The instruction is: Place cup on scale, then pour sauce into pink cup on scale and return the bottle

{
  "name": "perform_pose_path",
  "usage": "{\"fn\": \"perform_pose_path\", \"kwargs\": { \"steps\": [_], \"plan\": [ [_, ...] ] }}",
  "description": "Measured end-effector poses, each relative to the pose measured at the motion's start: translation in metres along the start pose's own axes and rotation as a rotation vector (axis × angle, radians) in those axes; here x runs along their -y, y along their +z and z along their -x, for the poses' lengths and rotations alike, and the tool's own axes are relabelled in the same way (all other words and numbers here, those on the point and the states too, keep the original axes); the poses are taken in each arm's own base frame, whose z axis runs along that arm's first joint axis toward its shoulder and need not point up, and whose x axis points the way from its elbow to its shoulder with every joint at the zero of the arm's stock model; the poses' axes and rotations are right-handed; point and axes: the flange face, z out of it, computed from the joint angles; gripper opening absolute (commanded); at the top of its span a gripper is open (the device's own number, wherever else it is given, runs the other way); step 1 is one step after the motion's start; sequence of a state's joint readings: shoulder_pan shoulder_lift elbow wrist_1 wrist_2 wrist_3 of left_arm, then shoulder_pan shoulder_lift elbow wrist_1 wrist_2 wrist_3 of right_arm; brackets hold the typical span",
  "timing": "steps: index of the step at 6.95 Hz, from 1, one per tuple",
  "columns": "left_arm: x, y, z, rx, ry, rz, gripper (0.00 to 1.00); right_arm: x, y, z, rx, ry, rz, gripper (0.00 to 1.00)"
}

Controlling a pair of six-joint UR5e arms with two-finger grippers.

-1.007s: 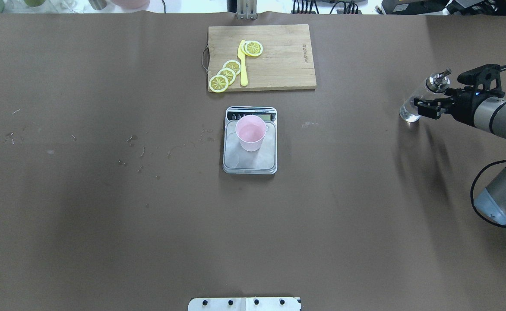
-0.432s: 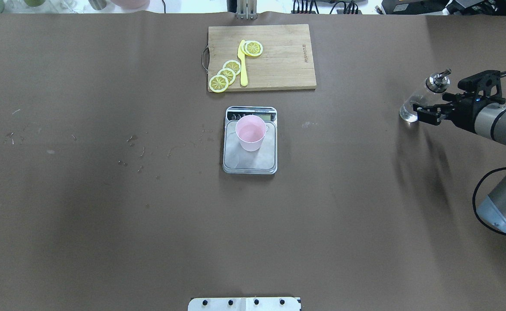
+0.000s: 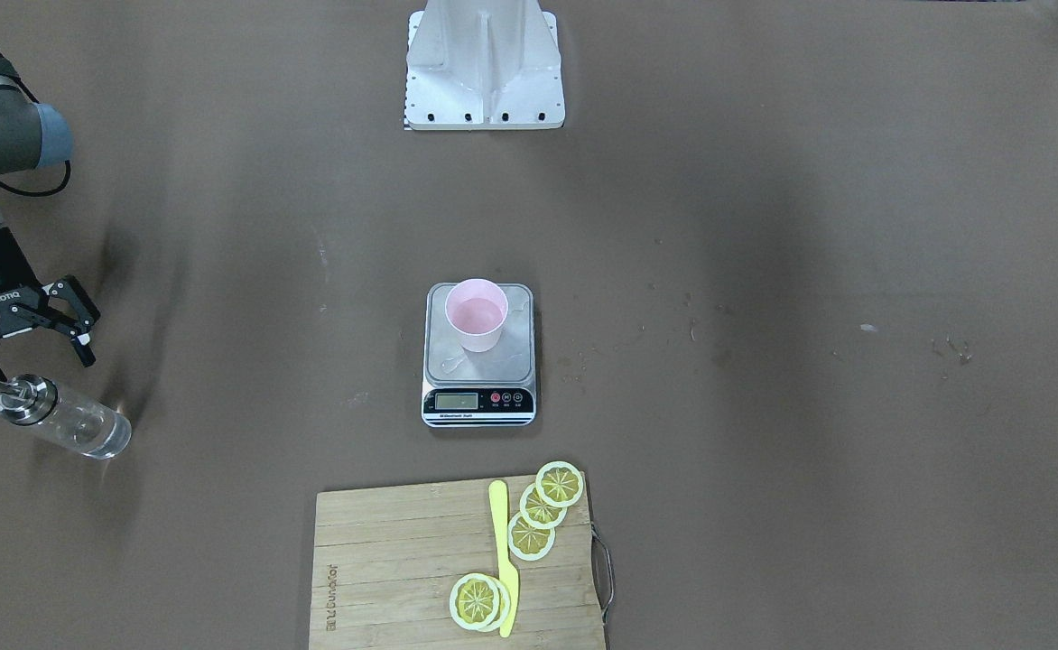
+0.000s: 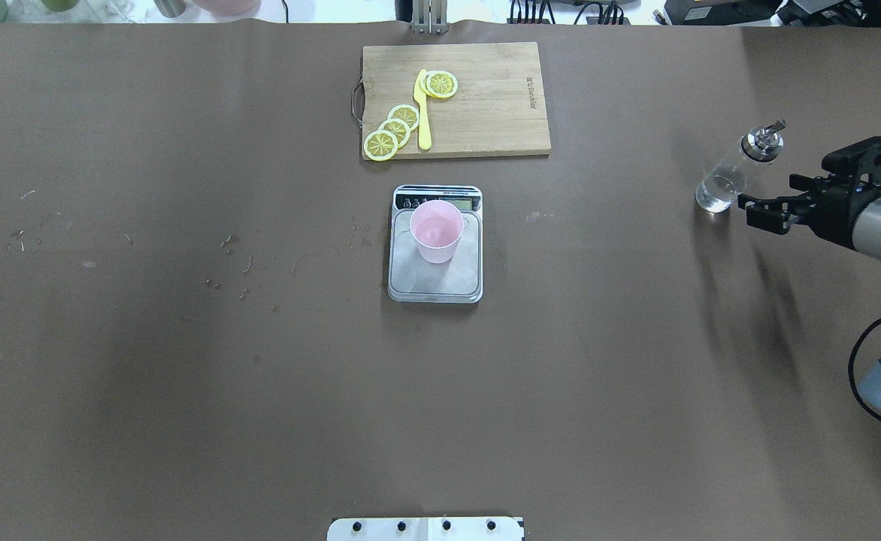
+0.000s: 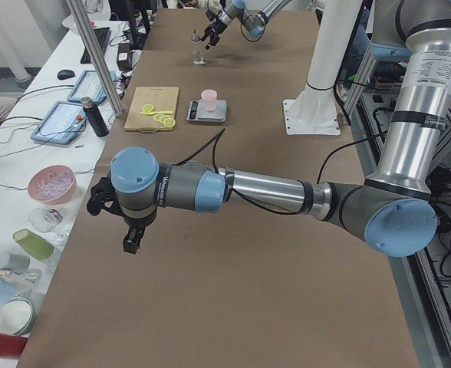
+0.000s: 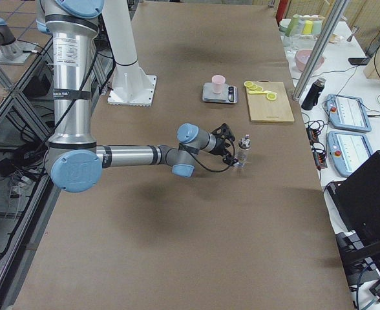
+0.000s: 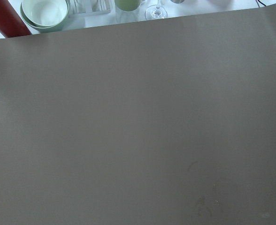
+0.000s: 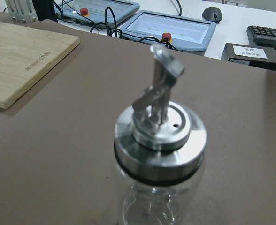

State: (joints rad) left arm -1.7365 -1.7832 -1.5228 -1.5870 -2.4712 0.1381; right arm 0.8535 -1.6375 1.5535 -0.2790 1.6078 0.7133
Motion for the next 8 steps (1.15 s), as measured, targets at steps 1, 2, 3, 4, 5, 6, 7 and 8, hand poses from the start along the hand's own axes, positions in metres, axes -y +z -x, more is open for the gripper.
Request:
{"fn": "perform_pose_path", "kwargs": {
  "steps": [1,2,3,4,5,6,7,8],
  "plan": [
    [0.0,0.0,0.0,0.0,0.0,0.0,0.98,-0.009,-0.022,-0.006,-0.003,0.0,0.01,1.0],
    [0.0,0.0,0.0,0.0,0.001,-0.001,0.98,-0.019,-0.046,-0.012,-0.004,0.001,0.026,1.0],
    [0.0,0.0,0.0,0.0,0.001,-0.001,0.98,-0.03,-0.068,-0.02,-0.011,0.002,0.046,1.0],
    [0.0,0.0,0.0,0.0,0.001,-0.001,0.98,-0.039,-0.087,-0.027,-0.019,0.003,0.062,1.0],
    [0.0,0.0,0.0,0.0,-0.001,0.0,0.98,-0.045,-0.103,-0.033,-0.026,0.005,0.079,1.0],
    [0.0,0.0,0.0,-0.001,-0.002,0.0,0.98,-0.046,-0.118,-0.044,-0.024,0.018,0.099,1.0],
    [0.0,0.0,0.0,-0.001,-0.002,0.001,0.98,-0.039,-0.132,-0.061,-0.012,0.044,0.125,1.0],
    [0.0,0.0,0.0,-0.002,-0.002,0.0,0.98,-0.024,-0.147,-0.084,0.003,0.061,0.16,1.0]
  ]
}}
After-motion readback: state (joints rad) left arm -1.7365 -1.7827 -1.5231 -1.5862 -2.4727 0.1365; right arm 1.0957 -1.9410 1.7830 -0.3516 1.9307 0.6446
